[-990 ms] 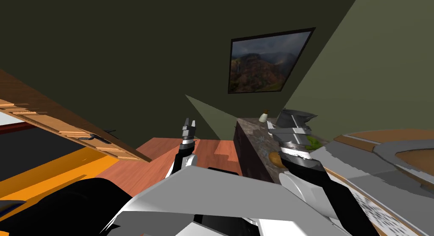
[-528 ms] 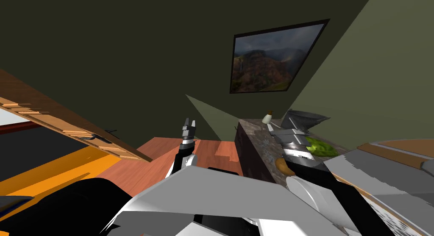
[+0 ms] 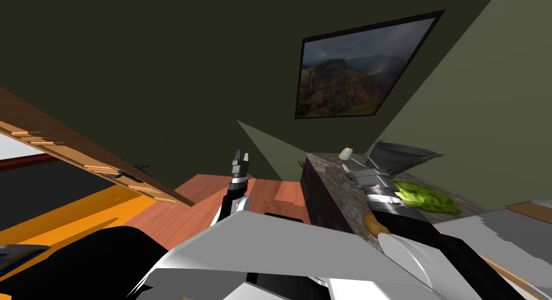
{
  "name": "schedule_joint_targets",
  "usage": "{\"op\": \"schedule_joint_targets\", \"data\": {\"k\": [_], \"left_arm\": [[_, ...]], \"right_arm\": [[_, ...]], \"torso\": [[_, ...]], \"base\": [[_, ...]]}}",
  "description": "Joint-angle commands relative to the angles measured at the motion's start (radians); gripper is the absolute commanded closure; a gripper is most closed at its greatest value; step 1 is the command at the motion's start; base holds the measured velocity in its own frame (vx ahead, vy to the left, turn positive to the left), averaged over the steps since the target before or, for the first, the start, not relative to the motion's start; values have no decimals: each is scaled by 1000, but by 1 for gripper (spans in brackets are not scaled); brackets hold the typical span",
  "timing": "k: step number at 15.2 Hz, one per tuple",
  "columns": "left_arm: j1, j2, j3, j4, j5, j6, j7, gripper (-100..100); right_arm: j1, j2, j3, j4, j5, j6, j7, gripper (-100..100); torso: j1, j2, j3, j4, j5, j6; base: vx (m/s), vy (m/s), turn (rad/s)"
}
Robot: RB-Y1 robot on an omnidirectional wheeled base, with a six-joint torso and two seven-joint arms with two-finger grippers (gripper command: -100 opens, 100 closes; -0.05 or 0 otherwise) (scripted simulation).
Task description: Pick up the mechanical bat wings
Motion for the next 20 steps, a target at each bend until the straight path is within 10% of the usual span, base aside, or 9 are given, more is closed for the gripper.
{"op": "schedule_joint_targets", "data": {"k": [1, 20], "left_arm": [[0, 0, 0, 0, 0, 0, 0, 0], [0, 0, 0, 0, 0, 0, 0, 0]], "right_arm": [[9, -2, -11, 2, -13, 43, -13, -100], [109, 13, -193, 61, -175, 410, -155, -100]], "torso": [[0, 0, 0, 0, 0, 0], [1, 1, 0, 0, 0, 0]], "base": [[65, 24, 14], [71, 23, 15]]}}
